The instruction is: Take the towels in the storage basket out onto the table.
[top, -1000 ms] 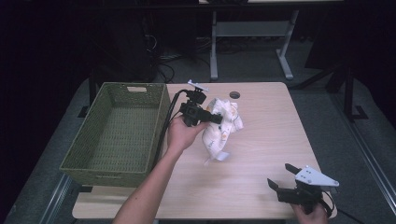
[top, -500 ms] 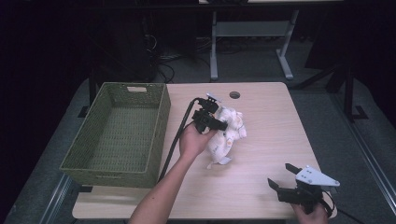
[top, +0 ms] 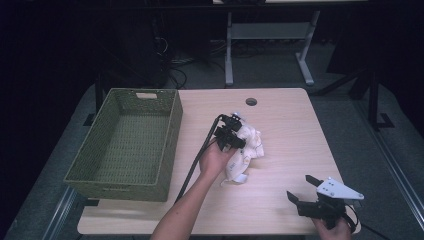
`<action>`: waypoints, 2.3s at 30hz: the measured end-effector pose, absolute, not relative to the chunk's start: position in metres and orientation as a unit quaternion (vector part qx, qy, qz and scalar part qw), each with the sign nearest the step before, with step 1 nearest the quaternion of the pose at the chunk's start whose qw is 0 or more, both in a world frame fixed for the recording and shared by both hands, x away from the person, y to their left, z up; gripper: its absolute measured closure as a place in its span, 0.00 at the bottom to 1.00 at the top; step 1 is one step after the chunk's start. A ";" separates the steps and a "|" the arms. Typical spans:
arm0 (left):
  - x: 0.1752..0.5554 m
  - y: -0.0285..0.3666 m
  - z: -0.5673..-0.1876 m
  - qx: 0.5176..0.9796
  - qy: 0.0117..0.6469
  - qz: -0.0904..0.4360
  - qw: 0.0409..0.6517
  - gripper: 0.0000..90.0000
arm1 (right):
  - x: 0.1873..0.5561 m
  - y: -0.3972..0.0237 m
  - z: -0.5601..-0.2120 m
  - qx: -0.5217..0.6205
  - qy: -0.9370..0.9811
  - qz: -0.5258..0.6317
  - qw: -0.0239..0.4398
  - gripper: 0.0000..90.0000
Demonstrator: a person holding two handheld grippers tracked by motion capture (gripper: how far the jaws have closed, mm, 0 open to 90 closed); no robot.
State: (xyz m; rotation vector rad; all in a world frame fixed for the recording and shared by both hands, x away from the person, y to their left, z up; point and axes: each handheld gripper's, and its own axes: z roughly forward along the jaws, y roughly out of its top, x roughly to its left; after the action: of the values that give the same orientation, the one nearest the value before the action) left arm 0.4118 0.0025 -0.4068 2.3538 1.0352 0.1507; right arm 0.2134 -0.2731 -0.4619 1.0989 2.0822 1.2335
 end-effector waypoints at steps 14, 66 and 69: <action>0.412 -0.011 -0.425 0.887 0.382 0.090 0.244 0.68 | 0.213 -0.273 -0.462 0.400 0.762 0.450 0.240 0.15; 0.307 0.079 -0.396 0.850 0.336 0.077 0.397 0.31 | 0.212 -0.271 -0.463 0.407 0.763 0.439 0.243 0.15; 0.297 0.086 -0.401 0.854 0.333 0.076 0.392 0.31 | 0.212 -0.271 -0.463 0.406 0.763 0.439 0.244 0.15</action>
State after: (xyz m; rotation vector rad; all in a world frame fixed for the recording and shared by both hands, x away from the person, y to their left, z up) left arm 0.2968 0.0864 -0.4008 2.1693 0.8448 0.1934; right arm 0.2120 -0.2713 -0.4634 1.1100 2.0846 1.1975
